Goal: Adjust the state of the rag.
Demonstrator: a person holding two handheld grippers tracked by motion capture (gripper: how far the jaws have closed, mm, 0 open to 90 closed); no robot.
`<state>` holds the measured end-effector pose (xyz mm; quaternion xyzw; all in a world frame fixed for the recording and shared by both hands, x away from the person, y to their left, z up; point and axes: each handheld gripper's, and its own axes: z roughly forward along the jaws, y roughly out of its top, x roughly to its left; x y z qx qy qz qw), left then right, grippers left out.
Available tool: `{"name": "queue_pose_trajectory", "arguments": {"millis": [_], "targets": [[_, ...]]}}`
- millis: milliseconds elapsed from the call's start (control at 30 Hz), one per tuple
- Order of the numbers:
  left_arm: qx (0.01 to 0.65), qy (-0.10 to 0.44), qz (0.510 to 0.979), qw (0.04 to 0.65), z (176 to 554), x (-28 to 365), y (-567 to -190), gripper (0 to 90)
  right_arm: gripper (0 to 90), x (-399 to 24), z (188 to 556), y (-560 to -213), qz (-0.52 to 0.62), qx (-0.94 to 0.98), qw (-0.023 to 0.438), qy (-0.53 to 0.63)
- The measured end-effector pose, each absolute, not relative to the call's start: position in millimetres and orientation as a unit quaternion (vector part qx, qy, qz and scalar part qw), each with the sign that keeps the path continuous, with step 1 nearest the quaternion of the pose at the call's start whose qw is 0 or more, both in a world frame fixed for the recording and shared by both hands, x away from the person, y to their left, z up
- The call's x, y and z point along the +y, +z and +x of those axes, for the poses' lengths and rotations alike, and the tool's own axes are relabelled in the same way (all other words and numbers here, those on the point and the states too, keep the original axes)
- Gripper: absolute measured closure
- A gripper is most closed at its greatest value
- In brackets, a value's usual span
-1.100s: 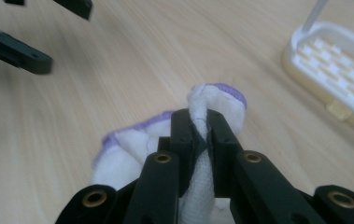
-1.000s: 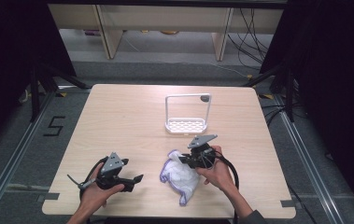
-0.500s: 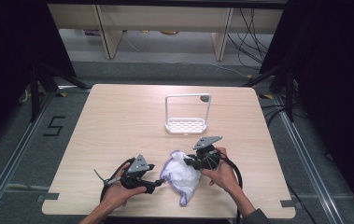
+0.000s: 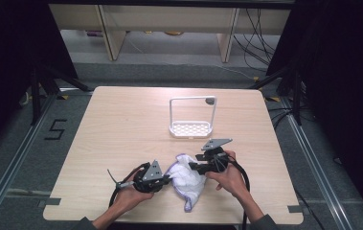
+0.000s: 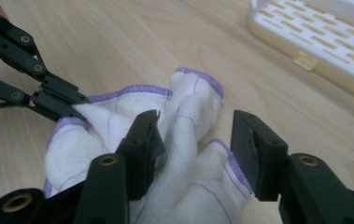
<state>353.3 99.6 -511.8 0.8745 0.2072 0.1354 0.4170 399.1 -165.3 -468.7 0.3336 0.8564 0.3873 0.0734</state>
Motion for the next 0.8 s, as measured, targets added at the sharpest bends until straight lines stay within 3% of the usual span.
{"name": "queue_pose_trajectory", "arguments": {"millis": [133,400,800], "targets": [[0.206,0.150,0.867,0.429,356,114,-501,86.2,44.9,-184,391,-452,0.350,0.841,0.077,0.406],[0.219,0.163,0.861,0.429,356,136,-488,86.4,46.9,-214,386,-452,0.375,0.834,0.081,0.397],[0.241,0.176,0.858,0.417,357,156,-488,86.3,53.9,-199,377,-480,0.337,0.882,0.083,0.320]]}}
